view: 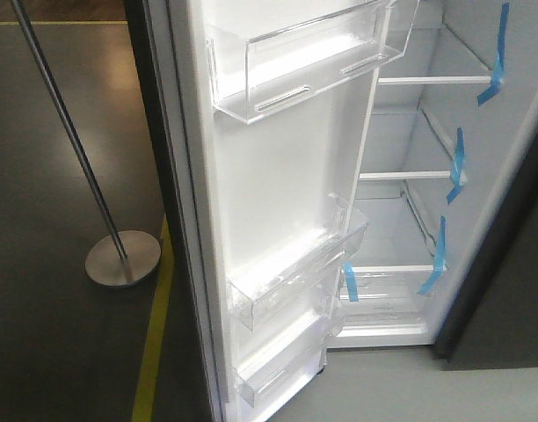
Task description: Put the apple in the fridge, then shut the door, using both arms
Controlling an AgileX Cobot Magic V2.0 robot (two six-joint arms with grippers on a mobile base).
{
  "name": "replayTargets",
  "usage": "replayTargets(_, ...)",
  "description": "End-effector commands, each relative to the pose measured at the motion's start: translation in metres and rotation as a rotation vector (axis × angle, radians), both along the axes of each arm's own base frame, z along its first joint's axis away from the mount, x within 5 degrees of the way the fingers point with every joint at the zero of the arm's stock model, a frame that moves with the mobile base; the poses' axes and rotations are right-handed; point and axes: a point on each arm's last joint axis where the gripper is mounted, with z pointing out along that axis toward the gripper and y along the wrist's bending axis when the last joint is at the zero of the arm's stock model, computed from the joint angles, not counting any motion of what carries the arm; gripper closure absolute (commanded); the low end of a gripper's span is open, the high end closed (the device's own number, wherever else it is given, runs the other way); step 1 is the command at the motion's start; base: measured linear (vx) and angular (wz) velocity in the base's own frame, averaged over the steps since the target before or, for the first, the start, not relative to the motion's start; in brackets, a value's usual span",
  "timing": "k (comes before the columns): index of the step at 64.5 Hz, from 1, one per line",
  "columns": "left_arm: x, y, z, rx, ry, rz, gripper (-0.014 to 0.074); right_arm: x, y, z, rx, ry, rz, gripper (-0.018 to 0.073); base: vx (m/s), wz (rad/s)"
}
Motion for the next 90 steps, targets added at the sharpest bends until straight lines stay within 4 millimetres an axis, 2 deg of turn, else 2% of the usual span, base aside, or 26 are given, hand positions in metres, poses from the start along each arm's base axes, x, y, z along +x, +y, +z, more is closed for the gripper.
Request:
replayTargets(1, -0.0023, -0.0008, 0.013, -0.01, -0.099, -0.009, 0.0603, -0.0029, 0.0004, 0.0133, 0.033, -0.1, -0.013, 0.043, 0.05, 0.01)
replayTargets(90, -0.0023, -0.0008, 0.013, -0.01, -0.099, -0.009, 0.0603, -0.0029, 0.0004, 0.0133, 0.033, -0.1, -0.013, 0.043, 0.04, 0.01)
